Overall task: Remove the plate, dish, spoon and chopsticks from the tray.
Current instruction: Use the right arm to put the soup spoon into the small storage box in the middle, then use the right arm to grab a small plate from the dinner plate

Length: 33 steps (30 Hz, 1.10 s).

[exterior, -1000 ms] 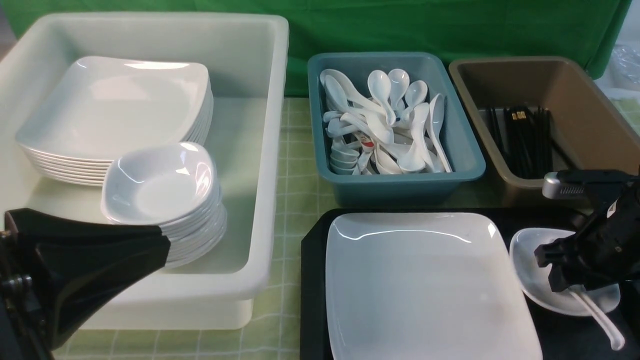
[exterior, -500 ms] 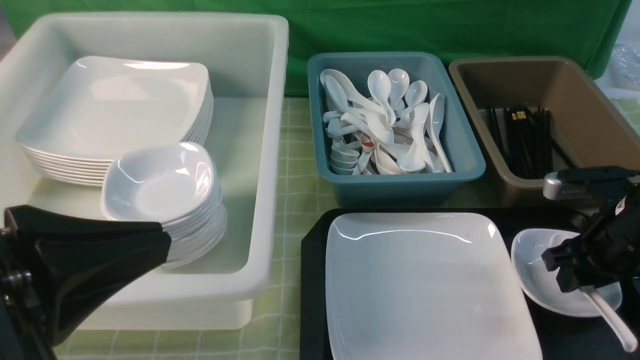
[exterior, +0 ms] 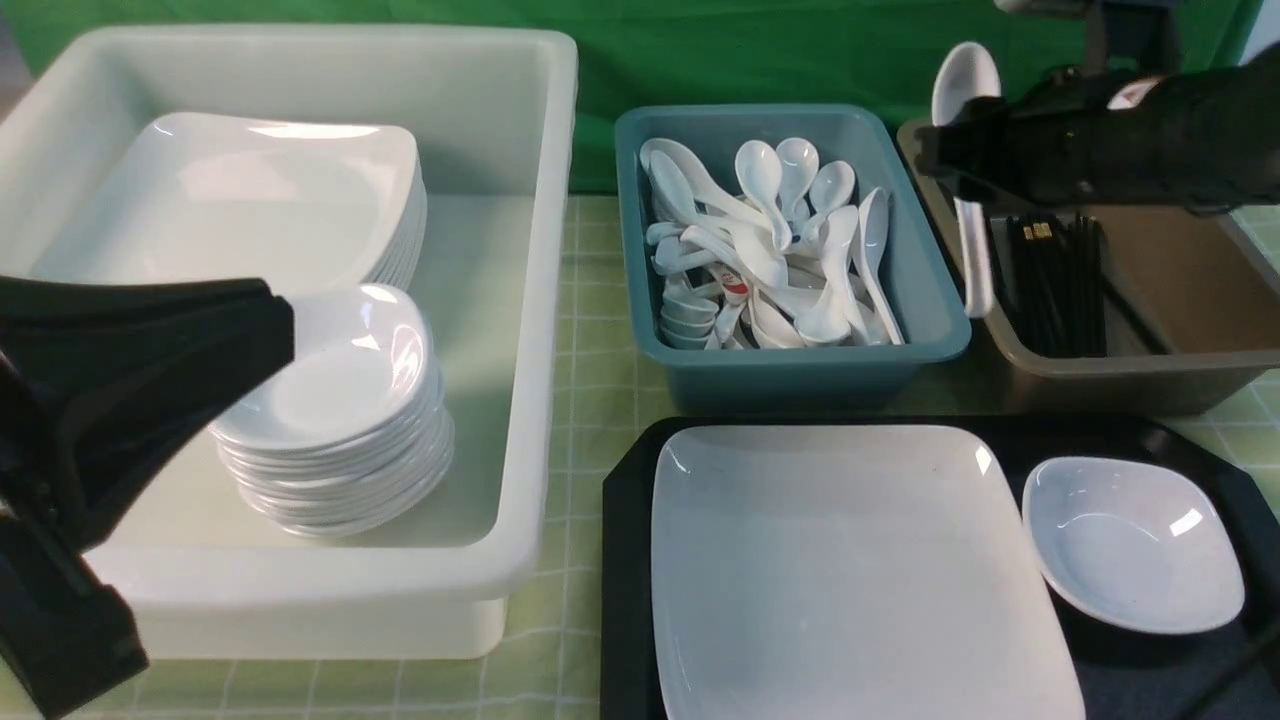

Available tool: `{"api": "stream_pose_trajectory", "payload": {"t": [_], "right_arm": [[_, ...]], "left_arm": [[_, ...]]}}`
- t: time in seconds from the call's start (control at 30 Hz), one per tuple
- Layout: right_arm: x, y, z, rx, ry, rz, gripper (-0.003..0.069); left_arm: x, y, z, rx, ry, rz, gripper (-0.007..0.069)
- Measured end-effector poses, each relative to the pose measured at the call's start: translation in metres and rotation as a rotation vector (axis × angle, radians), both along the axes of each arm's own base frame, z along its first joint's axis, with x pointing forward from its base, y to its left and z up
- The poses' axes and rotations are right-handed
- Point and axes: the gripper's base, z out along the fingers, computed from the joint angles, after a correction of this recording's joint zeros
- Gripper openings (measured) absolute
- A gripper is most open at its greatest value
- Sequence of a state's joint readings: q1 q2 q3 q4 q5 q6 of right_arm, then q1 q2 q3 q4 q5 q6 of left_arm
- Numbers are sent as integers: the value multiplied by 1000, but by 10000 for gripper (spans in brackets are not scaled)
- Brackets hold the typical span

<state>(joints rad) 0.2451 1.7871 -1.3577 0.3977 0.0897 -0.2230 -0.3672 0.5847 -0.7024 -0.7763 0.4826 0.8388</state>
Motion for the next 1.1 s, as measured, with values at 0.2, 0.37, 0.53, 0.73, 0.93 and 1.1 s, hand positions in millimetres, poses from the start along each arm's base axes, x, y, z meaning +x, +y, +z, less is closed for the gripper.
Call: {"api": "stream_pose_trajectory", "payload": {"t": [0.2,0.37,0.53,0.73,0.93,1.1], "right_arm": [[53,19,-43,10,74,11,414],[44,23,-28,-49,194,113,459],[-13,12,26,-259,309,222,357],[-111,-11,21,-535,601,273,330],[-159,-41,-47,-735,726,314,423],[-162,-46,-84,-813,670,369,460]], "left_arm": [[0,0,0,2,3,-4,20],[0,0,0,2,3,-4,20],[-1,0,-2,23,8,-12,20],[-2,-1,-5,65,22,-32,20],[-3,-2,-7,72,34,-43,20],[-3,-2,-7,75,38,-47,20]]}}
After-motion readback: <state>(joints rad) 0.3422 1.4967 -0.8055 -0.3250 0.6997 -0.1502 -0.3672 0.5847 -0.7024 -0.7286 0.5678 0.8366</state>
